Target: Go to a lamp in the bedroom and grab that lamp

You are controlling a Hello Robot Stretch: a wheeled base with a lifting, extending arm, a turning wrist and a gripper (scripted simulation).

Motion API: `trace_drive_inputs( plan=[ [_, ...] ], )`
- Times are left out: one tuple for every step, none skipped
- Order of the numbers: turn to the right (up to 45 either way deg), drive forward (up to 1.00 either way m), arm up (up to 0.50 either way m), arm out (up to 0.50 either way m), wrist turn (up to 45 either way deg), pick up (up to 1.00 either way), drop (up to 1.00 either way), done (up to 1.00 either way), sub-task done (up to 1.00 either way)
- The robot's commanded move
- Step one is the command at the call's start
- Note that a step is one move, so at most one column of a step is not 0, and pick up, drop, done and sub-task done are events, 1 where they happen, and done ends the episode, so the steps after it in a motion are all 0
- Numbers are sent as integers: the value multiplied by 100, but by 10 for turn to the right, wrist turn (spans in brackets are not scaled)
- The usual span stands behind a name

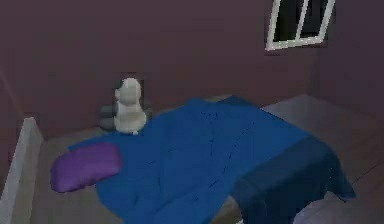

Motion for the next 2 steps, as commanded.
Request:
trace_drive_inputs(
  plan=[
    [450,0,0,0,0,0,0,0,0],
    [450,0,0,0,0,0,0,0,0]
  ],
)
